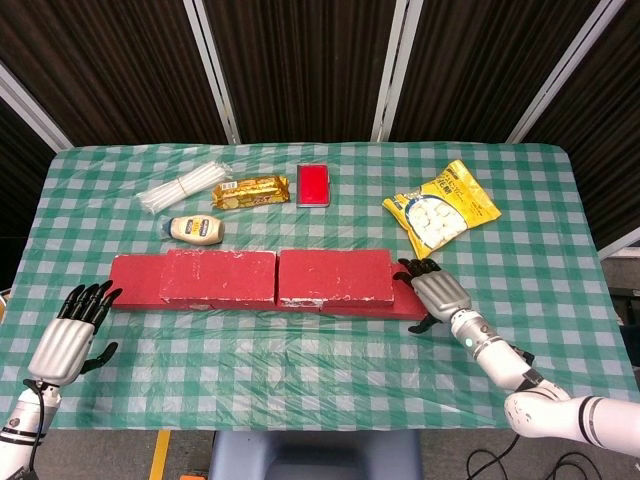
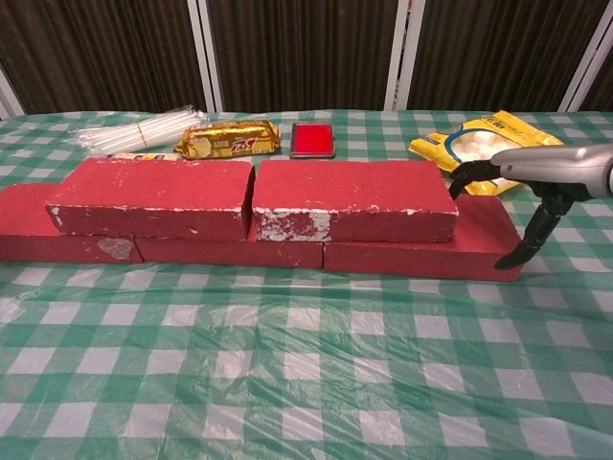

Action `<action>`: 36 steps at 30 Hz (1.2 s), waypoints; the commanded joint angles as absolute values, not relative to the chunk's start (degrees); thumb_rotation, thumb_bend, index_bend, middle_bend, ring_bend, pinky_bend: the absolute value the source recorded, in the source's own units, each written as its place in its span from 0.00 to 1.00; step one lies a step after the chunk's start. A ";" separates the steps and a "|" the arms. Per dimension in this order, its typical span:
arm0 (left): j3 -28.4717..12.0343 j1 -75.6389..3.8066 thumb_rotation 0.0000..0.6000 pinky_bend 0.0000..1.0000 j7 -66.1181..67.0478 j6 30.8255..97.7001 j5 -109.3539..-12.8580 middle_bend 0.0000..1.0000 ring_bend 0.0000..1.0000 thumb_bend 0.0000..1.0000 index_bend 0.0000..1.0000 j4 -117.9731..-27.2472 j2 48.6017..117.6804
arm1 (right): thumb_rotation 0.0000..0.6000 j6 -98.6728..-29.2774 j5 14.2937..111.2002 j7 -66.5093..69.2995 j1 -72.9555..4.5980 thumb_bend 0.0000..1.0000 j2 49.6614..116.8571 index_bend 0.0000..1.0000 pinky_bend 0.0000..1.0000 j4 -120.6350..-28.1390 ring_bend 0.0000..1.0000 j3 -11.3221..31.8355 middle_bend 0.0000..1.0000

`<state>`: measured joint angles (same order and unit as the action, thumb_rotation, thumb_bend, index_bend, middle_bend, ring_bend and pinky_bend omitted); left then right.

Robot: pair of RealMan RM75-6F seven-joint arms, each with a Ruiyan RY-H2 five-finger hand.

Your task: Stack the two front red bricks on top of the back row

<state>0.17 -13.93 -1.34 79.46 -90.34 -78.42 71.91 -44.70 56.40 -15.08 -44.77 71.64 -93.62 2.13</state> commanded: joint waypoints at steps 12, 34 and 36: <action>0.23 -13.92 1.00 0.00 -1.51 79.45 -90.44 0.00 0.00 0.32 0.00 -78.48 71.77 | 0.92 -45.08 57.73 -15.38 -44.58 0.12 71.05 0.26 0.11 -96.43 0.00 2.35 0.10; 0.66 -10.94 1.00 0.00 2.52 84.43 -91.46 0.00 0.00 0.37 0.00 -82.64 69.89 | 0.92 -92.86 87.41 -11.95 -13.01 0.12 72.92 0.00 0.00 -89.44 0.00 -8.54 0.00; 0.66 -10.67 1.00 0.00 3.67 84.63 -91.34 0.00 0.00 0.37 0.00 -83.51 69.65 | 0.93 -94.04 88.01 -11.00 -12.35 0.12 72.80 0.00 0.00 -89.03 0.00 -7.63 0.00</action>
<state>0.59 -10.99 2.96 84.52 -91.57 -82.85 69.95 -90.83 85.12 -12.82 -15.16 71.50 -91.81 -6.82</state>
